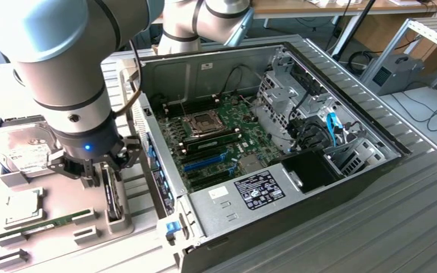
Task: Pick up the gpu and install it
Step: 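Pick up the gpu and move the gpu toward the slot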
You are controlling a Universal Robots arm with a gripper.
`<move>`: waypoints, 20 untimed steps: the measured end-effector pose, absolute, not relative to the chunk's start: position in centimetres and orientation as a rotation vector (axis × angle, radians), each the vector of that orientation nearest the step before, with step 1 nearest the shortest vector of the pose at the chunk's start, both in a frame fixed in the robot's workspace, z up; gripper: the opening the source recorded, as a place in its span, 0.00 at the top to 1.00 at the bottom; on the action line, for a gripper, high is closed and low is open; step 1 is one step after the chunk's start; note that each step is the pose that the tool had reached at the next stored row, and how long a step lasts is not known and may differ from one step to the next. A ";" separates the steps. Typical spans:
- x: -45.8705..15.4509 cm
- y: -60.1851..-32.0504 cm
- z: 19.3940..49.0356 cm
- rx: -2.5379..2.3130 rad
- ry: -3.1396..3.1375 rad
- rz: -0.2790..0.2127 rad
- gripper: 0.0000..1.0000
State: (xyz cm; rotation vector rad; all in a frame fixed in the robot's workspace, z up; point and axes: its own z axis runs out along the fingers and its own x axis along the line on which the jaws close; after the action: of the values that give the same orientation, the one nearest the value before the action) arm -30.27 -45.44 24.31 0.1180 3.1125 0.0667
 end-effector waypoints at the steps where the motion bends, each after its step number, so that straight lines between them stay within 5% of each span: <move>1: -30.3 -45.4 24.3 0.118 3.113 0.067 0.58; 8: -30.3 -45.4 24.3 0.118 3.112 0.067 0.59; 11: -30.3 -45.4 24.3 0.118 3.113 0.067 0.74; 20: -30.3 -45.4 24.3 0.118 3.113 0.067 0.74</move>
State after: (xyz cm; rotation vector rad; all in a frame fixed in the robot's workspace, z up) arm -30.27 -45.44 24.27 0.1180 3.1125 0.0667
